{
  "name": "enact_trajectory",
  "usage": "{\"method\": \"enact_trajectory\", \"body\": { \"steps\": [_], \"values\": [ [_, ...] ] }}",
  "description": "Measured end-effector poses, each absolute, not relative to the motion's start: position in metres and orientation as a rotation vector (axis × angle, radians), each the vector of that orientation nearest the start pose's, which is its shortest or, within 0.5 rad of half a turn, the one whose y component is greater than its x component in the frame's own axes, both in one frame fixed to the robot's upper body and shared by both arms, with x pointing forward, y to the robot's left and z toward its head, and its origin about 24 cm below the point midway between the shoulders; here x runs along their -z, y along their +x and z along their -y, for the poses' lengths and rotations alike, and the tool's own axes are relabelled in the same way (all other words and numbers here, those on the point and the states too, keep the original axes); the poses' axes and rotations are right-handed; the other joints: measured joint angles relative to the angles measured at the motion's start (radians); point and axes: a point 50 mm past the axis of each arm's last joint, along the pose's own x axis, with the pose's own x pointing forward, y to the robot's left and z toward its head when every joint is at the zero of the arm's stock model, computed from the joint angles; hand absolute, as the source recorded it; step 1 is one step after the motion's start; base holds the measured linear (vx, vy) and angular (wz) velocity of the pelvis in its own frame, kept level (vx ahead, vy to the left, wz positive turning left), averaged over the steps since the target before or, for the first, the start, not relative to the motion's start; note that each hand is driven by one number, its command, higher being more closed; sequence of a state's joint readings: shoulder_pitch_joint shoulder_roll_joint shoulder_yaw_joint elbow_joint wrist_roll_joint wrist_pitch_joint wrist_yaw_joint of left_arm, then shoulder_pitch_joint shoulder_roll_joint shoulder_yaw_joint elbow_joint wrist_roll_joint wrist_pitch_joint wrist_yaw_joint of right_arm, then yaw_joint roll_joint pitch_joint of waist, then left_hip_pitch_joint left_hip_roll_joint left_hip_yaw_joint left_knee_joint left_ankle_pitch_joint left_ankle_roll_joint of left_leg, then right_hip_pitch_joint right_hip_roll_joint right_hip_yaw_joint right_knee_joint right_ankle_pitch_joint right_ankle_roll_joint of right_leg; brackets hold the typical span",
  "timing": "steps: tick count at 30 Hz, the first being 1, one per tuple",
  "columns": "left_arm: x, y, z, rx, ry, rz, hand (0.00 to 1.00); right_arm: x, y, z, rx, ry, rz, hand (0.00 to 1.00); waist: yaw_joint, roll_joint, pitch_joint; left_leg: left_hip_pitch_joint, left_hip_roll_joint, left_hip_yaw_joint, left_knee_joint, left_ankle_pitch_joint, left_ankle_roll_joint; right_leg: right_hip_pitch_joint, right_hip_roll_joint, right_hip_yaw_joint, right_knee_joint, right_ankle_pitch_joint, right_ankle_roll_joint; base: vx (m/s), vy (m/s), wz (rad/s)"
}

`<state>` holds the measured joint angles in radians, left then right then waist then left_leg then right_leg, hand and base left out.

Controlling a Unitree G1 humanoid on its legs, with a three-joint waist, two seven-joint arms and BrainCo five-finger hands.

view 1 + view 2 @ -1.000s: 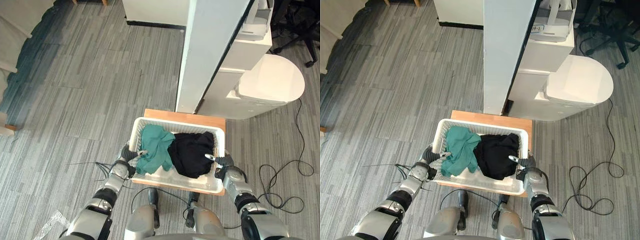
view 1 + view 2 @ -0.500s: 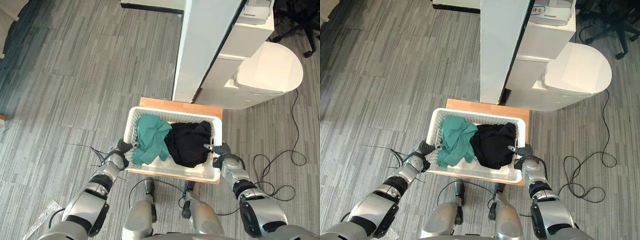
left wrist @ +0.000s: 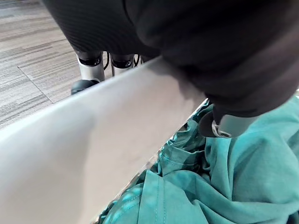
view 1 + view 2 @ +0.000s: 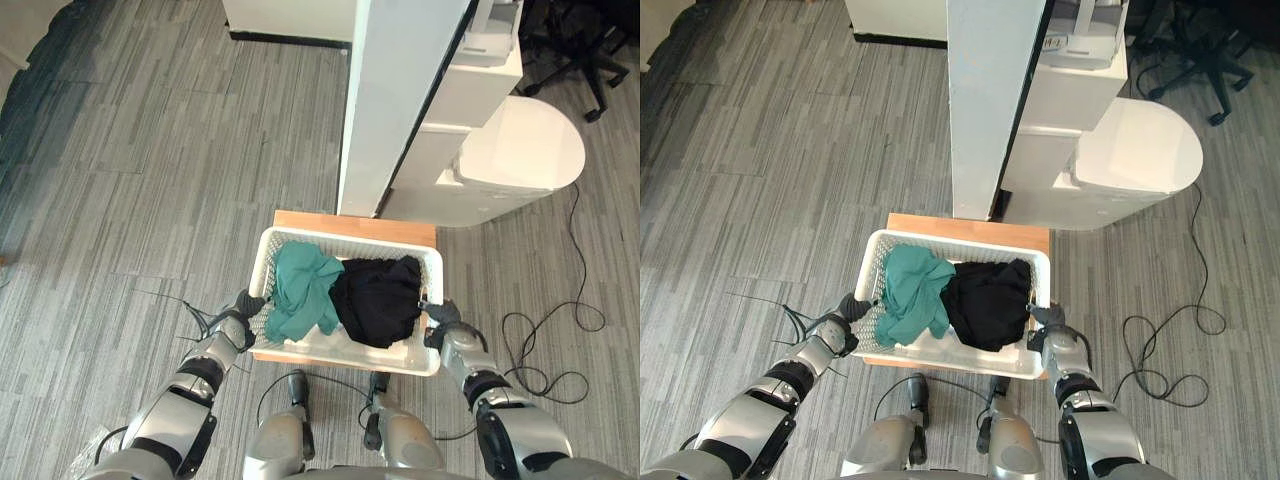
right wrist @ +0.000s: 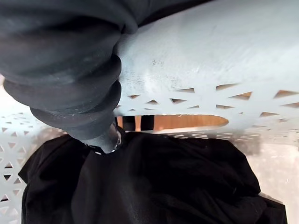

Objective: Pick up the laundry basket with both hands and put the clothes into the washing machine.

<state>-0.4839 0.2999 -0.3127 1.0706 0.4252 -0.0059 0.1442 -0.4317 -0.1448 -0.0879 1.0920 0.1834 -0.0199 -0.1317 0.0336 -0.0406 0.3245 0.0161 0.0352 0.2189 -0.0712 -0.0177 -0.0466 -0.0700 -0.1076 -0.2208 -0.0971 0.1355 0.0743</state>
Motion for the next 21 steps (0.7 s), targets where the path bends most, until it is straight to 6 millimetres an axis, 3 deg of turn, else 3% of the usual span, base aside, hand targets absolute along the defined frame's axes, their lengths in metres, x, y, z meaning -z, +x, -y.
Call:
{"method": "enact_trajectory", "body": {
  "steps": [3,4,7,9,11,14,16,18,19,21],
  "values": [
    [0.075,0.270,-0.198,0.200,0.919,-0.595,1.00,0.095,0.246,0.207,0.295,0.049,-0.747,1.00,-0.018,0.002,-0.058,0.032,0.000,0.005,0.002,-0.019,-0.009,0.031,-0.001,0.001,0.000,-0.009,0.012,0.11,0.007,-0.06],
    [0.088,0.253,-0.192,0.229,0.878,-0.637,1.00,0.108,0.223,0.212,0.321,0.061,-0.802,1.00,-0.021,0.004,-0.082,0.052,0.002,0.005,0.012,-0.037,-0.005,0.053,0.000,0.001,0.000,-0.013,0.018,0.09,0.007,-0.07],
    [0.099,0.231,-0.186,0.230,0.796,-0.661,1.00,0.119,0.194,0.217,0.352,0.079,-0.840,1.00,-0.026,0.004,-0.116,0.058,0.003,0.007,0.045,-0.053,-0.010,0.070,-0.002,0.000,0.000,-0.013,0.018,0.06,-0.005,-0.09],
    [0.097,0.224,-0.183,0.193,0.730,-0.636,1.00,0.119,0.185,0.217,0.365,0.098,-0.828,1.00,-0.026,0.005,-0.136,0.060,0.005,0.000,0.060,-0.053,-0.010,0.083,-0.004,-0.007,0.000,-0.013,0.018,0.00,-0.033,0.12],
    [0.092,0.219,-0.183,0.150,0.662,-0.606,1.00,0.114,0.182,0.217,0.370,0.119,-0.786,1.00,-0.027,0.008,-0.149,0.059,0.009,-0.023,0.087,-0.054,-0.011,0.106,-0.004,-0.027,0.000,-0.014,0.017,-0.03,-0.049,0.34],
    [0.084,0.217,-0.177,0.110,0.581,-0.561,1.00,0.105,0.184,0.219,0.371,0.127,-0.717,1.00,-0.027,0.033,-0.175,-0.031,0.043,-0.069,0.317,-0.163,-0.017,0.144,0.010,-0.062,0.017,-0.068,-0.003,-0.10,-0.059,0.48],
    [0.078,0.215,-0.170,0.039,0.421,-0.542,1.00,0.101,0.189,0.221,0.367,0.124,-0.697,1.00,-0.013,0.063,-0.176,-0.112,0.064,-0.098,0.556,-0.184,-0.023,0.153,0.019,-0.053,0.072,-0.101,-0.014,-0.20,-0.039,0.06],
    [0.073,0.213,-0.168,-0.001,0.363,-0.515,1.00,0.101,0.187,0.223,0.375,0.127,-0.699,1.00,-0.014,0.091,-0.183,-0.124,0.067,-0.147,0.616,-0.181,-0.029,0.147,0.024,-0.035,0.124,-0.128,-0.020,-0.16,0.043,-0.26],
    [0.069,0.212,-0.168,-0.008,0.351,-0.498,1.00,0.101,0.187,0.223,0.376,0.130,-0.698,1.00,-0.012,0.084,-0.188,-0.111,0.059,-0.172,0.608,-0.174,-0.051,0.116,0.001,0.000,0.155,-0.142,-0.032,-0.19,0.115,-0.73],
    [0.062,0.210,-0.166,-0.015,0.334,-0.465,1.00,0.097,0.189,0.223,0.368,0.133,-0.672,1.00,-0.009,0.115,-0.191,-0.136,0.070,-0.233,0.779,-0.212,-0.084,0.071,0.019,0.063,0.190,-0.137,-0.038,-0.15,0.097,-1.12]
  ]
}}
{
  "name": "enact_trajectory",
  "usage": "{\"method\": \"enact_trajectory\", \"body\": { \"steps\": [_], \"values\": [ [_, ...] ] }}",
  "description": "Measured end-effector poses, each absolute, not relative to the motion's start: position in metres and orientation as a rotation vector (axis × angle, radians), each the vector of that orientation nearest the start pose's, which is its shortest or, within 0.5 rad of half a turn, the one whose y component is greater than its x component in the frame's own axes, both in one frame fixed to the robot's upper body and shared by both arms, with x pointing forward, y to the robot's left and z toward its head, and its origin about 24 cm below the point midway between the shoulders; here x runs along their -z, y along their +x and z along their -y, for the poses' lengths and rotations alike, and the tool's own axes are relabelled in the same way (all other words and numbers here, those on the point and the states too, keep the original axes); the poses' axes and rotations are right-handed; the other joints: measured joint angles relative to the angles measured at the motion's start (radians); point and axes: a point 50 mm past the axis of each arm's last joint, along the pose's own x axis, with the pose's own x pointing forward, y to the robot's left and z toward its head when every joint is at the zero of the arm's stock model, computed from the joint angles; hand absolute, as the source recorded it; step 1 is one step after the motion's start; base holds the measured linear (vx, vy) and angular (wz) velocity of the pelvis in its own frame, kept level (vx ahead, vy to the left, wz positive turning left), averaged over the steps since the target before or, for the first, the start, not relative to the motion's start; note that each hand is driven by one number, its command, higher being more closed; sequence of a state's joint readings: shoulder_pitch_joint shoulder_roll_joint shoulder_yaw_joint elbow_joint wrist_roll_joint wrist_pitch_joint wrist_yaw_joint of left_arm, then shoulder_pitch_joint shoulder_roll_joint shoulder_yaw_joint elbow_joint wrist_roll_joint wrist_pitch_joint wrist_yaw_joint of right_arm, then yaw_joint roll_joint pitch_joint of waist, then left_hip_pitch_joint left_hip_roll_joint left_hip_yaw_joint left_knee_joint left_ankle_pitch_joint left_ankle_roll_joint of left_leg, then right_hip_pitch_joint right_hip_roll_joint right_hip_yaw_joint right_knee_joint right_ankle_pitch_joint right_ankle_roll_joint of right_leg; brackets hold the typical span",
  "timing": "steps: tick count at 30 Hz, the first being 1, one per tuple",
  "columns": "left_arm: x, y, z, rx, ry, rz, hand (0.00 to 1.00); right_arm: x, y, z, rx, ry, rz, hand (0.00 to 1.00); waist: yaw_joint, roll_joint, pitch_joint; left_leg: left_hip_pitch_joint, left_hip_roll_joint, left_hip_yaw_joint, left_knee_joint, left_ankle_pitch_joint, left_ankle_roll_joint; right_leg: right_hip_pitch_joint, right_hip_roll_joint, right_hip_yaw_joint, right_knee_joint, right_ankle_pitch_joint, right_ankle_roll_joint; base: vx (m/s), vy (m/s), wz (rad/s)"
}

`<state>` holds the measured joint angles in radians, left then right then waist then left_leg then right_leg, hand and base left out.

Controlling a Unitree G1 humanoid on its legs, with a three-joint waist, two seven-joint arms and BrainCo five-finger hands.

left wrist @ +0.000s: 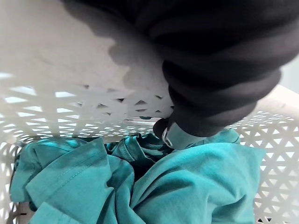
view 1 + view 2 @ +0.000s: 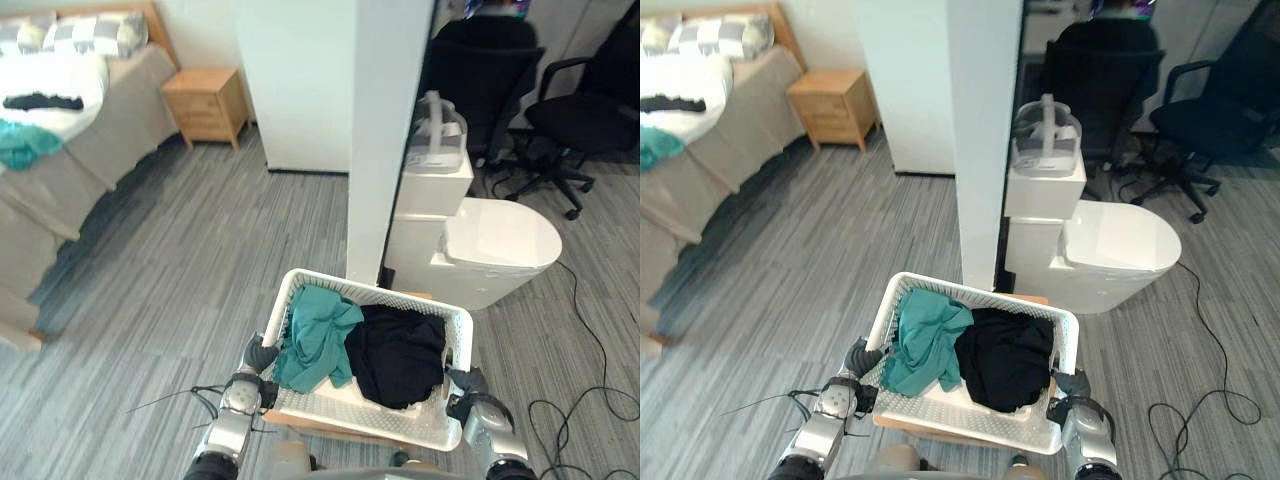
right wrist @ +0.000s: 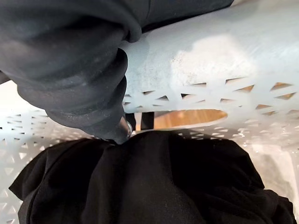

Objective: Pick up the laundry basket with both hands and put the clothes into the washing machine.

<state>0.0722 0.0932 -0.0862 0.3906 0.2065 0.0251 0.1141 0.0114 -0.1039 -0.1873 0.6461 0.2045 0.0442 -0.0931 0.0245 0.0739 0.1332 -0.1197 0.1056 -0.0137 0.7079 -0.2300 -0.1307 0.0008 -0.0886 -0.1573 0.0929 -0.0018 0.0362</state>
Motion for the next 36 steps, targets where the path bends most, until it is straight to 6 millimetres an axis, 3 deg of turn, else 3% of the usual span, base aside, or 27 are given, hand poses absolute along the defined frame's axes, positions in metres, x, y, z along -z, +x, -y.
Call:
{"method": "enact_trajectory", "body": {
  "steps": [1,3,5,6,8,9,10,11,13,15,17,19,21,22,23,24,25,26,27,28,29,30,31,32,33,34,36],
  "values": [
    [0.060,0.204,-0.162,-0.022,0.313,-0.451,1.00,0.095,0.186,0.225,0.366,0.130,-0.660,1.00,0.004,0.023,-0.012,0.027,0.000,-0.068,0.078,-0.017,-0.028,-0.026,0.028,0.065,0.013,0.013,0.003,-0.12,0.113,-1.53],
    [0.054,0.202,-0.162,-0.024,0.307,-0.424,1.00,0.092,0.181,0.224,0.364,0.125,-0.642,1.00,0.002,0.032,-0.018,0.099,-0.005,-0.158,0.023,-0.061,-0.037,-0.070,0.066,0.146,0.019,0.041,0.006,-0.20,0.216,-1.45],
    [0.047,0.205,-0.156,-0.010,0.296,-0.390,1.00,0.085,0.176,0.224,0.379,0.131,-0.604,1.00,-0.016,0.017,-0.047,0.117,-0.064,-0.241,-0.073,-0.145,0.041,-0.158,0.073,0.208,0.031,0.078,0.020,-0.23,0.224,-1.06],
    [0.040,0.209,-0.154,-0.005,0.295,-0.357,1.00,0.079,0.173,0.225,0.389,0.137,-0.575,1.00,-0.023,-0.019,-0.060,0.135,-0.091,-0.253,-0.161,-0.184,0.080,-0.227,0.070,0.269,0.035,0.116,0.036,-0.26,0.214,-1.39],
    [0.034,0.212,-0.153,-0.001,0.299,-0.329,1.00,0.073,0.173,0.224,0.402,0.146,-0.543,1.00,-0.023,-0.068,-0.050,0.152,-0.112,-0.146,-0.263,-0.222,0.126,-0.275,0.065,0.346,-0.008,0.220,0.039,-0.30,0.220,-1.60],
    [0.034,0.212,-0.154,-0.004,0.297,-0.328,1.00,0.073,0.168,0.223,0.411,0.148,-0.547,1.00,-0.022,-0.105,-0.048,0.153,-0.145,-0.063,-0.257,-0.213,0.142,-0.286,0.055,0.369,-0.066,0.322,-0.023,-0.43,0.242,-2.07],
    [0.032,0.212,-0.156,-0.007,0.292,-0.323,1.00,0.070,0.170,0.222,0.405,0.145,-0.530,1.00,-0.007,-0.109,-0.046,0.153,-0.130,0.055,-0.290,-0.184,0.192,-0.274,0.070,0.349,-0.166,0.461,-0.121,-0.43,0.204,-2.26],
    [0.031,0.212,-0.157,-0.012,0.291,-0.318,1.00,0.069,0.171,0.221,0.402,0.147,-0.526,1.00,-0.005,-0.104,-0.039,0.161,-0.129,0.120,-0.317,-0.170,0.209,-0.286,0.069,0.258,-0.138,0.418,-0.096,-0.37,0.120,-2.36],
    [0.027,0.213,-0.157,-0.019,0.286,-0.298,1.00,0.066,0.175,0.220,0.400,0.146,-0.509,1.00,-0.003,-0.082,-0.049,0.174,-0.092,0.331,-0.406,-0.108,0.225,-0.289,0.030,-0.187,0.131,0.143,-0.155,-0.24,0.049,-2.40],
    [0.027,0.213,-0.162,-0.038,0.284,-0.300,1.00,0.065,0.179,0.216,0.385,0.148,-0.502,1.00,-0.009,-0.064,-0.035,0.199,-0.066,0.451,-0.465,-0.063,0.217,-0.280,0.007,-0.200,0.335,-0.019,-0.112,-0.23,0.054,-2.19],
    [0.031,0.210,-0.163,-0.026,0.275,-0.321,1.00,0.070,0.171,0.215,0.394,0.155,-0.526,1.00,-0.024,-0.070,-0.036,0.205,-0.034,0.561,-0.488,-0.043,0.196,-0.262,-0.007,-0.087,0.507,-0.121,-0.055,-0.31,-0.045,-1.91],
    [0.038,0.201,-0.164,-0.019,0.228,-0.360,1.00,0.073,0.169,0.216,0.383,0.138,-0.545,1.00,-0.039,-0.059,-0.041,0.205,-0.002,0.658,-0.509,-0.034,0.167,-0.230,-0.037,-0.058,0.525,-0.166,-0.047,-0.19,-0.093,-1.81],
    [0.043,0.198,-0.163,-0.004,0.171,-0.389,1.00,0.076,0.172,0.220,0.367,0.118,-0.562,1.00,-0.037,-0.077,-0.063,0.193,0.022,0.741,-0.538,-0.019,0.123,-0.216,-0.093,-0.094,0.433,-0.171,-0.051,-0.11,-0.142,-1.77],
    [0.047,0.198,-0.163,0.000,0.143,-0.413,1.00,0.077,0.174,0.222,0.358,0.106,-0.569,1.00,-0.049,-0.079,-0.068,0.178,0.042,0.780,-0.537,-0.008,0.105,-0.207,-0.116,-0.118,0.334,-0.158,-0.036,-0.08,-0.267,-1.51],
    [0.054,0.195,-0.166,-0.008,0.120,-0.447,1.00,0.082,0.171,0.221,0.352,0.100,-0.597,1.00,-0.068,-0.088,-0.072,0.182,0.076,0.837,-0.516,-0.008,0.066,-0.182,-0.124,-0.114,0.221,-0.114,0.036,-0.04,-0.301,-1.25],
    [0.055,0.194,-0.167,-0.007,0.122,-0.455,1.00,0.084,0.170,0.221,0.351,0.099,-0.605,1.00,-0.069,-0.088,-0.072,0.186,0.090,0.849,-0.503,-0.014,0.052,-0.175,-0.120,-0.113,0.204,-0.105,0.051,0.11,-0.328,-1.16],
    [0.060,0.190,-0.169,-0.011,0.123,-0.482,1.00,0.090,0.164,0.220,0.351,0.096,-0.640,1.00,-0.067,-0.086,-0.072,0.197,0.168,0.881,-0.403,-0.053,-0.008,-0.139,-0.079,-0.100,0.151,-0.084,0.055,0.22,-0.374,-1.10],
    [0.062,0.186,-0.176,-0.022,0.135,-0.495,1.00,0.094,0.159,0.214,0.344,0.106,-0.661,1.00,-0.057,-0.094,-0.073,0.201,0.268,0.875,-0.231,-0.068,-0.009,-0.099,-0.011,-0.069,0.111,-0.060,0.009,0.26,-0.403,-1.23],
    [0.063,0.186,-0.178,-0.028,0.129,-0.502,1.00,0.094,0.159,0.212,0.340,0.109,-0.661,1.00,-0.051,-0.087,-0.072,0.190,0.321,0.851,-0.146,-0.075,0.007,-0.081,0.009,-0.062,0.105,-0.084,0.029,0.29,-0.404,-1.42],
    [0.066,0.183,-0.178,-0.045,0.101,-0.514,1.00,0.092,0.162,0.215,0.333,0.090,-0.651,1.00,-0.030,-0.022,-0.047,0.115,0.501,0.722,0.127,-0.046,0.163,-0.032,0.123,-0.027,0.095,-0.089,-0.017,0.23,-0.316,-1.14],
    [0.066,0.182,-0.179,-0.049,0.096,-0.519,1.00,0.092,0.162,0.215,0.332,0.086,-0.652,1.00,-0.025,-0.014,-0.044,0.058,0.540,0.628,0.223,0.023,0.252,-0.014,0.151,-0.014,0.092,-0.101,-0.033,0.29,-0.327,-1.19],
    [0.067,0.181,-0.177,-0.048,0.085,-0.522,1.00,0.092,0.163,0.213,0.323,0.084,-0.651,1.00,-0.018,-0.011,-0.031,-0.049,0.520,0.386,0.369,0.129,0.255,0.032,0.177,0.016,0.073,-0.115,-0.056,0.30,-0.237,-0.77],
    [0.068,0.180,-0.174,-0.048,0.072,-0.522,1.00,0.089,0.165,0.218,0.330,0.068,-0.641,1.00,-0.004,-0.020,-0.014,-0.133,0.432,0.238,0.495,0.100,0.208,0.076,0.179,0.047,0.057,-0.125,-0.072,0.33,-0.203,-0.67],
    [0.068,0.180,-0.173,-0.050,0.065,-0.523,1.00,0.088,0.167,0.220,0.328,0.059,-0.635,1.00,0.001,-0.029,-0.008,-0.170,0.361,0.190,0.530,0.087,0.187,0.092,0.170,0.061,0.053,-0.135,-0.085,0.34,-0.137,-0.63],
    [0.068,0.180,-0.171,-0.058,0.044,-0.520,1.00,0.085,0.172,0.221,0.320,0.043,-0.620,1.00,0.019,-0.049,0.004,-0.225,0.228,0.146,0.520,0.058,0.147,0.120,0.155,0.090,0.036,-0.150,-0.109,0.40,-0.083,-0.72],
    [0.067,0.181,-0.173,-0.075,0.026,-0.514,1.00,0.082,0.178,0.221,0.302,0.036,-0.604,1.00,0.037,-0.053,0.006,-0.268,0.146,0.149,0.415,0.034,0.112,0.146,0.149,0.117,0.005,-0.151,-0.111,0.40,-0.048,-0.76],
    [0.065,0.181,-0.177,-0.098,0.015,-0.503,1.00,0.078,0.186,0.217,0.280,0.034,-0.585,1.00,0.048,-0.052,0.003,-0.303,0.133,0.263,0.126,0.033,0.112,0.178,0.151,0.139,-0.045,-0.144,-0.095,0.41,0.001,-0.56]
  ]
}}
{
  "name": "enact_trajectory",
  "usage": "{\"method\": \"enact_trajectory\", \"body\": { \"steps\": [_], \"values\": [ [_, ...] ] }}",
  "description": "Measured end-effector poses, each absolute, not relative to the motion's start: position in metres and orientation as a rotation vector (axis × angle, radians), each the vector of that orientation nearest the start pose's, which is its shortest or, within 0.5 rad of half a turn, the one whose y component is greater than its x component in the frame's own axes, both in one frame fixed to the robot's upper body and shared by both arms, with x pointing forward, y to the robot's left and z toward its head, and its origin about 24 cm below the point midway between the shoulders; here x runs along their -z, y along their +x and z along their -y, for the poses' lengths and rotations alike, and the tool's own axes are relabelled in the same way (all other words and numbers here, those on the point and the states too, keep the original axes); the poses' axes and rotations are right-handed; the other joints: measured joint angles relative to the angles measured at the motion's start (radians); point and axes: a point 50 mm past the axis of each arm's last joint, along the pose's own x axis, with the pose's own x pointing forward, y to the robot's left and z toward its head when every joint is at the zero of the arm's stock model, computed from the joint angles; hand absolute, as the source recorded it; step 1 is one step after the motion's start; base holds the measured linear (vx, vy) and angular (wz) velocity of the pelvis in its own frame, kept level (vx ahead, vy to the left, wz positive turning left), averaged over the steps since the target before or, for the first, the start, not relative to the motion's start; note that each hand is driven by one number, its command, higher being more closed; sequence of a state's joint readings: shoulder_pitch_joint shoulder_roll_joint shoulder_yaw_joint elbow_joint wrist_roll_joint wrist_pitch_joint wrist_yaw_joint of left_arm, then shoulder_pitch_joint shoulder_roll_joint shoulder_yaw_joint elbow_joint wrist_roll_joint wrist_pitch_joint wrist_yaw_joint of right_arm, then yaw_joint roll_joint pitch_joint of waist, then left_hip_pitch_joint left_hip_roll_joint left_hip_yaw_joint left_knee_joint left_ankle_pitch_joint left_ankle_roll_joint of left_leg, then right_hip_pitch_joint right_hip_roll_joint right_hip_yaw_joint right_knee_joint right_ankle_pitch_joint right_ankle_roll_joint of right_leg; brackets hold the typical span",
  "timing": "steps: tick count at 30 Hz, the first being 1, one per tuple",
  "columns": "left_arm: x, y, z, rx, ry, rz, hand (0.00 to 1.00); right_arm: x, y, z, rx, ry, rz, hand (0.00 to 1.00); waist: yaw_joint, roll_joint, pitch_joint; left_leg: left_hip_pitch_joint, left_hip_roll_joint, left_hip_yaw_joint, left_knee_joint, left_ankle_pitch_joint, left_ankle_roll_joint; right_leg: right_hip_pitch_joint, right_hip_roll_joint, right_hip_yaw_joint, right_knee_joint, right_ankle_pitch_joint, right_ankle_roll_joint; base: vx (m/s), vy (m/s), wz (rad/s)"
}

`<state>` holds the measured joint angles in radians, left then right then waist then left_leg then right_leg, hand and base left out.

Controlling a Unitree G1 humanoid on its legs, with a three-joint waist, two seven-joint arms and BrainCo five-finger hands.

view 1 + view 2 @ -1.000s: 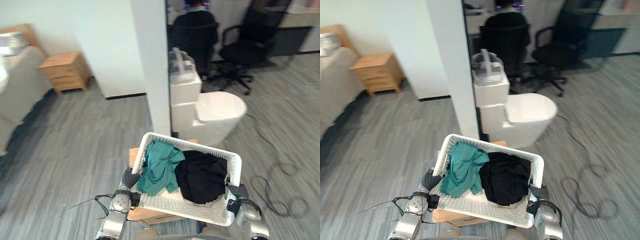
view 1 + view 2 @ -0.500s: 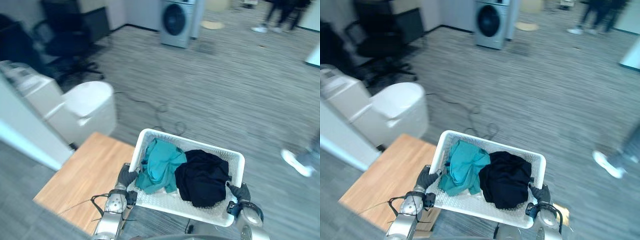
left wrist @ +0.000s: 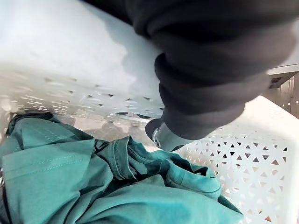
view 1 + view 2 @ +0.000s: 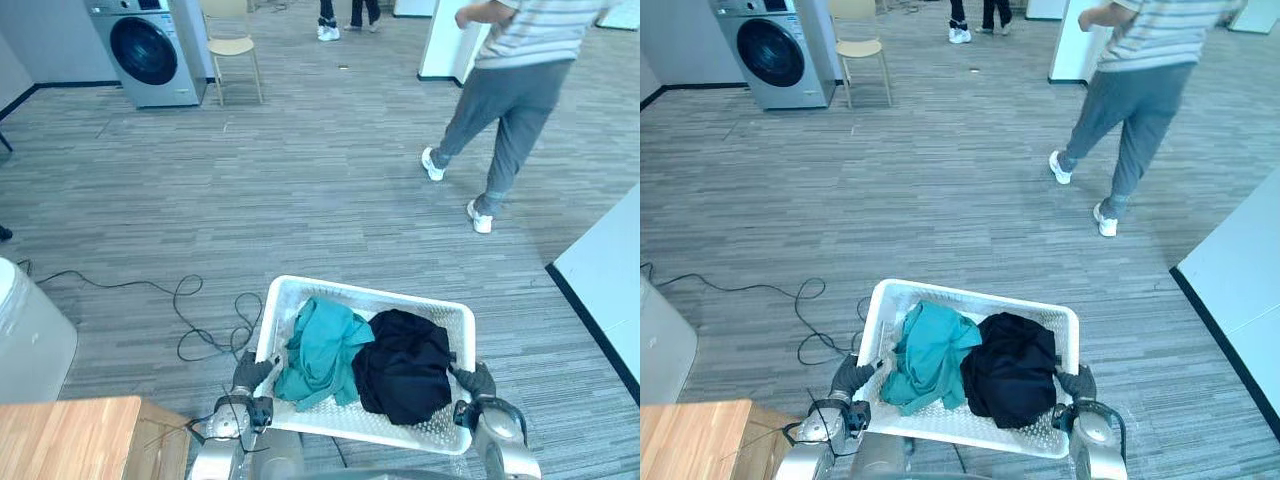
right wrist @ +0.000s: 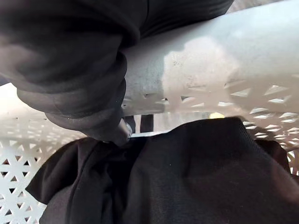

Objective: Pick up the laundry basket with both hands and put the clothes into the washing machine.

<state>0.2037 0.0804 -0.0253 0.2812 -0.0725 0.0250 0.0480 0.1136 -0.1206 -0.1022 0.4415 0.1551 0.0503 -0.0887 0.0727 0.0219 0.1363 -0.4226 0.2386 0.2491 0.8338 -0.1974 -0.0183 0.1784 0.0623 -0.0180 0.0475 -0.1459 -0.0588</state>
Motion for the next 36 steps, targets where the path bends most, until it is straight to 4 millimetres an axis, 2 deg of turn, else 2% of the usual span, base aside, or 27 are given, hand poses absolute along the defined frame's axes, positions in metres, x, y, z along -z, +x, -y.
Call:
{"method": "enact_trajectory", "body": {
  "steps": [2,3,4,7,8,9,10,13,14,16,18,19,20,21,22,23,24,25,26,27,29,31,32,33,34,35,36],
  "values": [
    [0.064,0.183,-0.178,-0.106,0.005,-0.491,1.00,0.076,0.189,0.216,0.277,0.034,-0.572,1.00,-0.003,0.010,-0.004,-0.017,-0.022,0.058,-0.347,0.035,-0.043,0.029,-0.005,0.000,-0.032,-0.018,0.023,0.43,0.037,-0.14],
    [0.062,0.183,-0.175,-0.105,-0.003,-0.485,1.00,0.075,0.190,0.219,0.279,0.025,-0.567,1.00,0.000,0.020,-0.011,-0.007,-0.043,0.058,-0.506,0.149,-0.063,0.048,-0.013,0.004,-0.056,-0.033,0.042,0.45,0.122,-0.12],
    [0.062,0.183,-0.176,-0.111,-0.002,-0.481,1.00,0.074,0.192,0.217,0.277,0.028,-0.563,1.00,-0.001,-0.001,-0.010,0.002,-0.074,0.065,-0.508,0.205,-0.039,0.042,-0.044,0.009,-0.047,-0.063,0.058,0.48,0.150,-0.10],
    [0.065,0.179,-0.173,-0.136,-0.027,-0.495,1.00,0.074,0.195,0.219,0.272,0.002,-0.563,1.00,-0.007,-0.020,-0.005,0.036,-0.142,0.055,-0.467,0.151,0.040,-0.054,-0.111,0.017,0.282,-0.139,0.130,0.55,0.183,0.04],
    [0.068,0.171,-0.176,-0.146,-0.028,-0.516,1.00,0.076,0.192,0.216,0.258,-0.018,-0.574,1.00,-0.011,-0.048,0.010,0.129,-0.187,0.073,-0.478,0.090,0.039,-0.173,-0.160,0.006,0.658,-0.072,0.235,0.57,0.207,0.12],
    [0.068,0.170,-0.178,-0.149,-0.028,-0.521,1.00,0.077,0.191,0.213,0.257,-0.016,-0.579,1.00,-0.021,-0.064,0.018,0.169,-0.215,0.068,-0.480,0.063,0.041,-0.217,-0.189,0.003,0.786,0.013,0.292,0.68,0.231,0.60],
    [0.069,0.168,-0.182,-0.149,-0.009,-0.530,1.00,0.081,0.186,0.210,0.262,-0.014,-0.595,1.00,-0.059,-0.076,0.025,0.238,-0.261,0.034,-0.486,0.024,0.050,-0.285,-0.221,0.007,0.999,0.134,0.308,0.57,0.135,0.94],
    [0.064,0.169,-0.184,-0.136,0.015,-0.515,1.00,0.081,0.181,0.203,0.267,0.011,-0.592,1.00,-0.081,-0.056,0.042,0.391,-0.277,-0.013,-0.521,-0.045,0.078,-0.448,-0.209,-0.014,1.137,0.047,0.186,0.58,0.090,0.60],
    [0.059,0.172,-0.185,-0.130,0.021,-0.488,1.00,0.073,0.183,0.204,0.270,0.011,-0.550,1.00,-0.089,-0.028,0.040,0.455,-0.277,-0.050,-0.562,-0.064,0.061,-0.528,-0.201,-0.053,1.014,-0.017,0.152,0.59,0.060,0.46],
    [0.050,0.180,-0.180,-0.114,0.019,-0.439,1.00,0.066,0.183,0.205,0.286,0.022,-0.508,1.00,-0.111,-0.020,0.043,0.537,-0.277,-0.087,-0.610,-0.078,0.027,-0.562,-0.241,-0.142,0.729,-0.022,0.145,0.63,0.017,0.67],
    [0.047,0.184,-0.179,-0.098,0.030,-0.425,1.00,0.068,0.178,0.206,0.303,0.042,-0.509,1.00,-0.099,-0.013,0.040,0.625,-0.277,-0.098,-0.653,-0.109,-0.023,-0.549,-0.256,-0.227,0.317,0.060,0.122,0.70,-0.036,0.36],
    [0.047,0.184,-0.180,-0.094,0.040,-0.425,1.00,0.067,0.177,0.204,0.306,0.052,-0.507,1.00,-0.095,-0.033,0.024,0.673,-0.278,-0.111,-0.677,-0.140,-0.061,-0.547,-0.258,-0.237,0.147,0.117,0.133,0.74,-0.110,0.30],
    [0.047,0.183,-0.180,-0.091,0.043,-0.429,1.00,0.068,0.174,0.204,0.311,0.054,-0.511,1.00,-0.100,-0.034,0.019,0.705,-0.275,-0.116,-0.691,-0.157,-0.072,-0.553,-0.256,-0.240,0.125,0.128,0.141,0.95,-0.180,0.53],
    [0.050,0.179,-0.180,-0.090,0.043,-0.446,1.00,0.069,0.169,0.206,0.325,0.046,-0.521,1.00,-0.108,-0.028,0.006,0.773,-0.254,-0.138,-0.709,-0.184,-0.115,-0.559,-0.254,-0.242,0.185,0.130,0.104,1.04,-0.236,0.62],
    [0.051,0.178,-0.178,-0.087,0.033,-0.451,1.00,0.069,0.169,0.208,0.325,0.036,-0.522,1.00,-0.116,-0.031,0.001,0.790,-0.231,-0.144,-0.634,-0.204,-0.140,-0.559,-0.240,-0.218,0.263,0.200,0.051,0.90,-0.240,0.64],
    [0.052,0.178,-0.176,-0.088,0.025,-0.453,1.00,0.070,0.166,0.211,0.332,0.025,-0.532,1.00,-0.116,-0.021,-0.002,0.754,-0.196,-0.147,-0.499,-0.209,-0.131,-0.547,-0.225,-0.214,0.305,0.236,0.039,0.86,-0.280,0.51],
    [0.053,0.177,-0.169,-0.085,-0.004,-0.456,1.00,0.067,0.167,0.219,0.335,-0.003,-0.524,1.00,-0.114,0.042,-0.011,0.624,-0.106,-0.151,-0.178,-0.145,-0.122,-0.504,-0.177,-0.258,0.334,0.168,0.040,0.81,-0.296,0.23],
    [0.055,0.174,-0.167,-0.101,-0.029,-0.464,1.00,0.062,0.170,0.221,0.321,-0.025,-0.506,1.00,-0.102,0.091,-0.007,0.491,-0.016,-0.147,0.102,0.109,-0.098,-0.442,-0.113,-0.265,0.324,0.113,0.025,0.81,-0.267,-0.13],
    [0.057,0.171,-0.169,-0.119,-0.039,-0.475,1.00,0.061,0.172,0.220,0.307,-0.031,-0.507,1.00,-0.088,0.100,-0.007,0.454,0.011,-0.147,0.184,0.280,-0.098,-0.406,-0.089,-0.254,0.306,0.096,0.021,0.82,-0.204,-0.68],
    [0.058,0.167,-0.171,-0.133,-0.046,-0.484,1.00,0.060,0.174,0.217,0.291,-0.036,-0.507,1.00,-0.059,0.113,0.002,0.377,0.045,-0.154,0.360,0.294,-0.087,-0.312,-0.045,-0.229,0.263,0.062,0.010,0.82,-0.140,-0.83],
    [0.060,0.165,-0.173,-0.137,-0.041,-0.492,1.00,0.061,0.174,0.215,0.286,-0.032,-0.511,1.00,-0.046,0.090,0.020,0.254,0.031,-0.145,0.477,0.192,-0.028,-0.165,-0.032,-0.185,0.181,0.031,0.012,0.88,-0.096,-0.68],
    [0.059,0.164,-0.176,-0.151,-0.042,-0.482,1.00,0.059,0.181,0.212,0.270,-0.035,-0.497,1.00,-0.016,0.061,0.020,0.137,0.012,-0.072,0.354,0.070,0.015,-0.061,-0.050,-0.121,0.087,0.020,0.023,0.76,0.015,-0.81],
    [0.056,0.168,-0.179,-0.165,-0.053,-0.459,1.00,0.052,0.194,0.210,0.263,-0.030,-0.460,1.00,0.001,0.041,0.036,0.052,-0.015,-0.043,0.112,0.033,0.019,-0.003,-0.082,-0.085,0.048,-0.007,0.053,0.58,0.098,-0.79],
    [0.055,0.169,-0.179,-0.171,-0.056,-0.454,1.00,0.050,0.197,0.209,0.259,-0.029,-0.452,1.00,0.002,0.034,0.042,0.038,-0.030,-0.030,-0.029,0.041,0.007,0.023,-0.094,-0.075,0.032,-0.020,0.065,0.88,0.181,-0.76],
    [0.055,0.169,-0.179,-0.175,-0.061,-0.450,1.00,0.049,0.199,0.211,0.258,-0.035,-0.445,1.00,0.004,0.037,0.040,0.052,-0.033,0.009,-0.370,0.097,-0.069,0.079,-0.108,-0.060,-0.010,-0.042,0.089,0.74,0.233,-0.58],
    [0.054,0.168,-0.177,-0.173,-0.067,-0.449,1.00,0.049,0.199,0.214,0.261,-0.039,-0.446,1.00,0.015,0.058,0.032,0.043,-0.020,0.035,-0.501,0.180,-0.097,0.137,-0.096,-0.032,-0.046,-0.083,0.108,0.75,0.263,-0.62],
    [0.056,0.168,-0.178,-0.173,-0.062,-0.458,1.00,0.052,0.198,0.215,0.264,-0.038,-0.461,1.00,0.018,0.053,0.027,0.045,-0.032,0.030,-0.443,0.210,-0.073,0.166,-0.114,-0.007,-0.046,-0.096,0.107,0.75,0.341,-0.49]
  ]
}}
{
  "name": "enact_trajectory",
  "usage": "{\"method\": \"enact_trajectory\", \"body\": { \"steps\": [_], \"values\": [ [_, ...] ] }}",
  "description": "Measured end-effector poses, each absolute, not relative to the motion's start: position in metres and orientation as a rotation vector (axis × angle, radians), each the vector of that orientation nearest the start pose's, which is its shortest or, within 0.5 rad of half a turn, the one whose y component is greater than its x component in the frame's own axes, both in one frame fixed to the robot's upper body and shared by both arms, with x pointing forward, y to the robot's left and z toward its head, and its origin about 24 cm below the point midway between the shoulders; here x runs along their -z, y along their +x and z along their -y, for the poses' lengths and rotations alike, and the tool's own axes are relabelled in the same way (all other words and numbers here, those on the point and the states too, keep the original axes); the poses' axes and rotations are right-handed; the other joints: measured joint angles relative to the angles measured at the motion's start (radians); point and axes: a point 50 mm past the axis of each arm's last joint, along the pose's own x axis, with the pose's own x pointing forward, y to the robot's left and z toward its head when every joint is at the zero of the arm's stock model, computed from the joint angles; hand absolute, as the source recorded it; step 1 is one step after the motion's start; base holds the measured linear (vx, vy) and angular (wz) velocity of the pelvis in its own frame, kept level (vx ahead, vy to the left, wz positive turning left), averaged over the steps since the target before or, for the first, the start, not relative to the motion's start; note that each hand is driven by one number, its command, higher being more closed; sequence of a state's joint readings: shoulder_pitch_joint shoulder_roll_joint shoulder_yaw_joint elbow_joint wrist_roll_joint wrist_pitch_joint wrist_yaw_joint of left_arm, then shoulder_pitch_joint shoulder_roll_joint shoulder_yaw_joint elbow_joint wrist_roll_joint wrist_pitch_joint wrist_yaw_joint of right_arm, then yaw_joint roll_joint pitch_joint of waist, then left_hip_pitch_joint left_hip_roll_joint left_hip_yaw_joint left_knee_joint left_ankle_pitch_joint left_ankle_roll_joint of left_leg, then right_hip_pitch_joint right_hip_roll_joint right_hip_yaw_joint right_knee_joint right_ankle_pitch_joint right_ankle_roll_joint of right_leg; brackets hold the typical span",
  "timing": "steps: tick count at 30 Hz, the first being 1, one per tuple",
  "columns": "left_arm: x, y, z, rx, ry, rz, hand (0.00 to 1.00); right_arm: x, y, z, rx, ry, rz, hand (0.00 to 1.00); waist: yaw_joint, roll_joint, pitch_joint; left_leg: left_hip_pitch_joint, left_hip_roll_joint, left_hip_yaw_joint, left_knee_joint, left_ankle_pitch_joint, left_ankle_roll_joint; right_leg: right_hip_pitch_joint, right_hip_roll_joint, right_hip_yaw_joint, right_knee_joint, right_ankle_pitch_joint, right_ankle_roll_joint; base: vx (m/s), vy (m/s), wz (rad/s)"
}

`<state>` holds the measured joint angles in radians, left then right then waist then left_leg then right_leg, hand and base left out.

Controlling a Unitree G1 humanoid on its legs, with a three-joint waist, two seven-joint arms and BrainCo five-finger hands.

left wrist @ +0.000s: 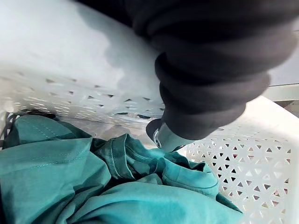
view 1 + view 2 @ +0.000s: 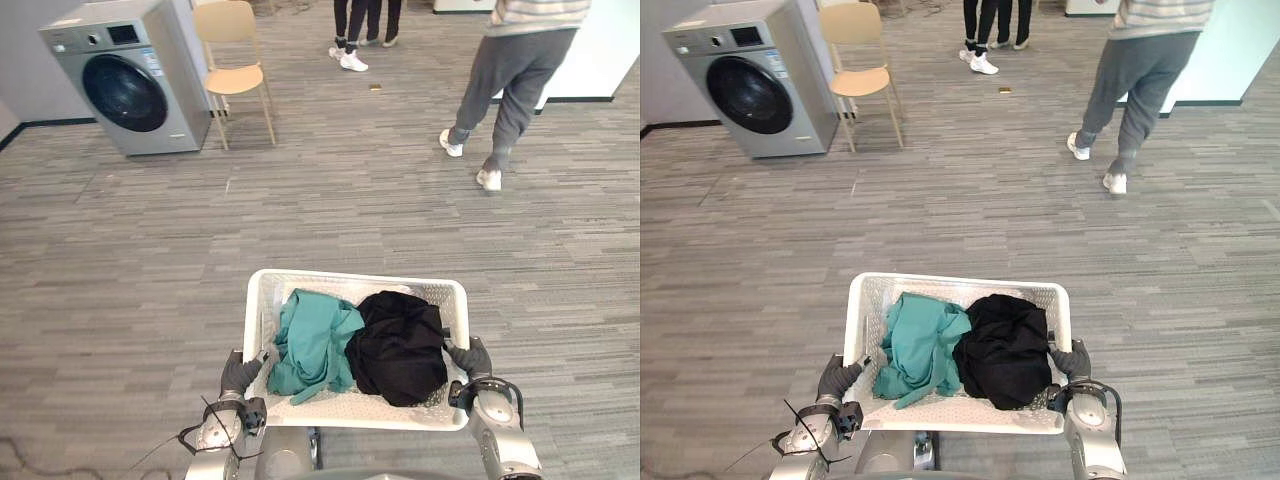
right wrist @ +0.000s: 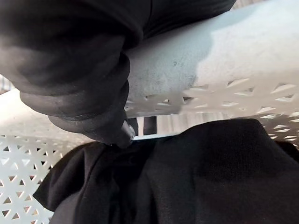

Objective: Pick up the laundry basket with both hands and put the clothes into the washing machine.

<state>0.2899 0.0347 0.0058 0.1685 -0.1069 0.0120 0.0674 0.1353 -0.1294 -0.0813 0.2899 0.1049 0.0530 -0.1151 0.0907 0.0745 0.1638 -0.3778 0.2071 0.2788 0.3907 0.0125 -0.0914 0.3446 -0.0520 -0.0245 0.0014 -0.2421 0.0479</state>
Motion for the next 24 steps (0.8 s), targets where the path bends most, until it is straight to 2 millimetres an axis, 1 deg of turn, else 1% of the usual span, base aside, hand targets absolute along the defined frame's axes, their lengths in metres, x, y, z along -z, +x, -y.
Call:
{"method": "enact_trajectory", "body": {
  "steps": [1,2,3,4,5,6,7,8,9,10,11,12,13,14,15,16,17,18,19,20,21,22,23,24],
  "values": [
    [0.059,0.168,-0.180,-0.172,-0.052,-0.479,1.00,0.057,0.195,0.213,0.264,-0.033,-0.486,1.00,-0.002,-0.027,-0.003,0.007,-0.032,-0.011,0.074,-0.045,0.073,0.004,-0.031,0.030,0.075,0.003,-0.007,0.92,0.466,-0.06],
    [0.059,0.167,-0.181,-0.167,-0.044,-0.484,1.00,0.059,0.193,0.209,0.267,-0.025,-0.498,1.00,-0.010,-0.052,-0.003,0.030,-0.068,-0.021,0.097,-0.099,0.140,-0.062,-0.058,0.056,0.270,0.004,-0.007,0.78,0.403,0.13],
    [0.060,0.166,-0.182,-0.167,-0.040,-0.486,1.00,0.060,0.193,0.209,0.266,-0.023,-0.499,1.00,-0.019,-0.070,-0.002,0.049,-0.085,-0.017,0.096,-0.123,0.151,-0.120,-0.070,0.076,0.414,0.016,0.018,0.94,0.430,0.26],
    [0.060,0.166,-0.186,-0.168,-0.022,-0.492,1.00,0.064,0.195,0.206,0.261,-0.019,-0.518,1.00,-0.026,-0.116,0.001,0.114,-0.115,0.012,0.099,-0.174,0.175,-0.290,-0.093,0.110,0.836,0.131,0.230,0.60,0.236,0.12],
    [0.060,0.165,-0.186,-0.162,-0.011,-0.499,1.00,0.068,0.194,0.203,0.261,-0.016,-0.534,1.00,-0.025,-0.128,0.006,0.150,-0.129,0.013,0.099,-0.197,0.177,-0.342,-0.091,0.113,0.975,0.154,0.234,0.87,0.309,0.13],
    [0.061,0.164,-0.188,-0.168,-0.004,-0.509,1.00,0.072,0.191,0.201,0.263,-0.018,-0.552,1.00,-0.024,-0.125,0.018,0.217,-0.148,0.007,0.091,-0.231,0.176,-0.396,-0.090,0.102,1.133,0.159,0.231,0.67,0.173,0.20],
    [0.062,0.163,-0.187,-0.167,0.006,-0.518,1.00,0.072,0.188,0.201,0.268,-0.015,-0.555,1.00,-0.033,-0.121,0.022,0.317,-0.170,-0.013,0.047,-0.246,0.178,-0.453,-0.092,0.042,1.224,0.143,0.214,0.66,0.142,0.30],
    [0.062,0.163,-0.186,-0.160,0.011,-0.518,1.00,0.073,0.186,0.202,0.273,-0.016,-0.556,1.00,-0.043,-0.115,0.021,0.359,-0.177,-0.026,0.015,-0.246,0.178,-0.480,-0.095,0.004,1.220,0.126,0.189,0.62,0.091,0.53],
    [0.058,0.166,-0.185,-0.150,0.012,-0.500,1.00,0.071,0.185,0.200,0.274,-0.004,-0.543,1.00,-0.057,-0.082,0.028,0.430,-0.185,-0.046,-0.048,-0.245,0.177,-0.544,-0.111,-0.068,1.161,0.082,0.123,0.59,0.050,0.55],
    [0.053,0.170,-0.184,-0.144,0.012,-0.474,1.00,0.066,0.187,0.203,0.284,-0.004,-0.516,1.00,-0.072,-0.076,0.029,0.486,-0.193,-0.063,-0.100,-0.247,0.166,-0.604,-0.134,-0.121,1.037,0.042,0.084,0.59,0.032,0.62],
    [0.052,0.173,-0.183,-0.141,0.012,-0.466,1.00,0.064,0.187,0.205,0.294,-0.002,-0.507,1.00,-0.080,-0.067,0.027,0.503,-0.193,-0.080,-0.115,-0.252,0.156,-0.622,-0.142,-0.148,0.936,0.035,0.070,0.59,-0.010,0.60],
    [0.049,0.179,-0.182,-0.128,0.018,-0.449,1.00,0.063,0.184,0.202,0.302,0.016,-0.503,1.00,-0.084,-0.064,0.027,0.542,-0.191,-0.092,-0.134,-0.267,0.131,-0.637,-0.147,-0.179,0.720,0.039,0.059,0.59,-0.068,0.60],
    [0.048,0.182,-0.182,-0.120,0.026,-0.444,1.00,0.063,0.181,0.204,0.315,0.021,-0.500,1.00,-0.079,-0.068,0.024,0.586,-0.189,-0.096,-0.146,-0.288,0.097,-0.630,-0.143,-0.196,0.483,0.095,0.035,0.60,-0.099,0.50],
    [0.048,0.182,-0.183,-0.113,0.033,-0.445,1.00,0.064,0.180,0.203,0.319,0.028,-0.505,1.00,-0.077,-0.077,0.019,0.601,-0.190,-0.095,-0.147,-0.302,0.074,-0.618,-0.140,-0.197,0.373,0.136,0.024,0.60,-0.158,0.45],
    [0.048,0.181,-0.183,-0.107,0.040,-0.448,1.00,0.066,0.176,0.203,0.325,0.035,-0.515,1.00,-0.080,-0.094,0.008,0.623,-0.193,-0.094,-0.141,-0.328,0.046,-0.609,-0.140,-0.193,0.261,0.198,0.017,0.63,-0.219,0.87],
    [0.050,0.179,-0.179,-0.091,0.035,-0.459,1.00,0.066,0.168,0.205,0.337,0.043,-0.523,1.00,-0.100,-0.099,-0.004,0.668,-0.174,-0.132,-0.110,-0.391,0.024,-0.611,-0.132,-0.159,0.334,0.310,-0.011,0.64,-0.246,0.95],
    [0.053,0.178,-0.177,-0.092,0.023,-0.471,1.00,0.067,0.166,0.209,0.340,0.033,-0.528,1.00,-0.103,-0.079,-0.009,0.683,-0.158,-0.150,-0.085,-0.403,0.013,-0.612,-0.119,-0.152,0.393,0.279,-0.010,0.76,-0.292,0.73],
    [0.056,0.173,-0.173,-0.094,0.002,-0.488,1.00,0.067,0.163,0.215,0.342,0.012,-0.535,1.00,-0.094,-0.053,-0.024,0.649,-0.112,-0.155,0.037,-0.392,-0.004,-0.603,-0.101,-0.171,0.438,0.217,-0.024,0.60,-0.244,0.19],
    [0.056,0.173,-0.169,-0.093,-0.013,-0.488,1.00,0.064,0.164,0.218,0.342,0.000,-0.525,1.00,-0.094,-0.034,-0.027,0.594,-0.076,-0.163,0.178,-0.361,-0.019,-0.585,-0.084,-0.196,0.451,0.186,-0.036,0.70,-0.302,0.07],
    [0.056,0.173,-0.166,-0.097,-0.032,-0.487,1.00,0.060,0.164,0.221,0.343,-0.012,-0.509,1.00,-0.096,-0.010,-0.022,0.503,-0.028,-0.172,0.382,-0.251,-0.025,-0.538,-0.053,-0.214,0.444,0.153,-0.052,0.44,-0.227,0.02],
    [0.056,0.173,-0.166,-0.099,-0.037,-0.488,1.00,0.058,0.164,0.222,0.341,-0.017,-0.502,1.00,-0.091,0.000,-0.022,0.459,-0.005,-0.179,0.474,-0.158,-0.026,-0.510,-0.036,-0.216,0.429,0.140,-0.058,0.55,-0.240,-0.14],
    [0.057,0.171,-0.164,-0.094,-0.042,-0.490,1.00,0.056,0.163,0.223,0.340,-0.024,-0.493,1.00,-0.074,0.006,-0.020,0.374,0.026,-0.201,0.657,-0.130,-0.054,-0.445,-0.007,-0.216,0.382,0.124,-0.070,0.53,-0.159,-0.26],
    [0.058,0.169,-0.165,-0.096,-0.042,-0.493,1.00,0.056,0.163,0.222,0.341,-0.023,-0.495,1.00,-0.075,0.006,-0.021,0.300,0.039,-0.201,0.738,-0.147,-0.041,-0.380,0.002,-0.217,0.324,0.123,-0.072,0.61,-0.138,-0.21],
    [0.058,0.169,-0.165,-0.096,-0.041,-0.492,1.00,0.056,0.163,0.222,0.341,-0.024,-0.495,1.00,-0.075,-0.001,-0.019,0.267,0.040,-0.186,0.740,-0.161,-0.020,-0.347,0.001,-0.217,0.291,0.126,-0.069,0.56,-0.099,-0.09]
  ]
}}
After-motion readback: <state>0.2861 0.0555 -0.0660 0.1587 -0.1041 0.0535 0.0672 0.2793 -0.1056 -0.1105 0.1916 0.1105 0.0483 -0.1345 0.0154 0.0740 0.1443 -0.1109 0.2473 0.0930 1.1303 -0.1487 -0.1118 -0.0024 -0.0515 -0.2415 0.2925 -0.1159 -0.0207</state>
